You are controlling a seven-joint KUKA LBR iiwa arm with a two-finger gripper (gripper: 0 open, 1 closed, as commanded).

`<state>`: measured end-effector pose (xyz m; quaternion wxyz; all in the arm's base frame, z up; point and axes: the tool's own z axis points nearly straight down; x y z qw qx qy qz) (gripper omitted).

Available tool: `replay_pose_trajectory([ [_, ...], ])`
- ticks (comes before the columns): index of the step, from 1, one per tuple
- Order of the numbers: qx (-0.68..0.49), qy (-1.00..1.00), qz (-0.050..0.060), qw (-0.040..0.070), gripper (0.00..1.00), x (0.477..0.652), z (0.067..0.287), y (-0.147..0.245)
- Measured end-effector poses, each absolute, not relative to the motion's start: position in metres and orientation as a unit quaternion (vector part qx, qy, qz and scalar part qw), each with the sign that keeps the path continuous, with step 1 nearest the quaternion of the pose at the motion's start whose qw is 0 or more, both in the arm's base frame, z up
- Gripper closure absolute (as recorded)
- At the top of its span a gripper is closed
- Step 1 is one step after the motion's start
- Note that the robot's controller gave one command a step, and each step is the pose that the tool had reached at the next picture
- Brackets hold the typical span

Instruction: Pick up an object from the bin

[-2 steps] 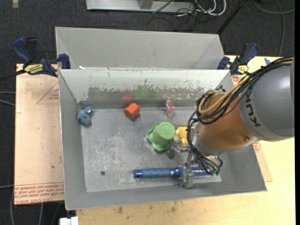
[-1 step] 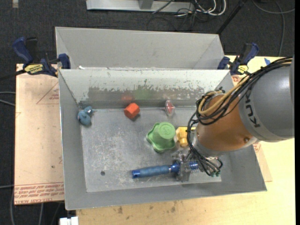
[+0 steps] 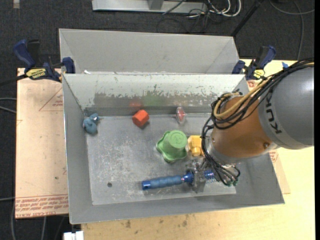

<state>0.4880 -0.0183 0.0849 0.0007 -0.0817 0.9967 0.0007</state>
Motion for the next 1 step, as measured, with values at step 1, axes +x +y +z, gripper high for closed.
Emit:
replay_pose_trajectory([
  [1, -0.081, 0.997, 0.000, 0.002, 1.00, 0.4892, 0.1321, -0.0176],
])
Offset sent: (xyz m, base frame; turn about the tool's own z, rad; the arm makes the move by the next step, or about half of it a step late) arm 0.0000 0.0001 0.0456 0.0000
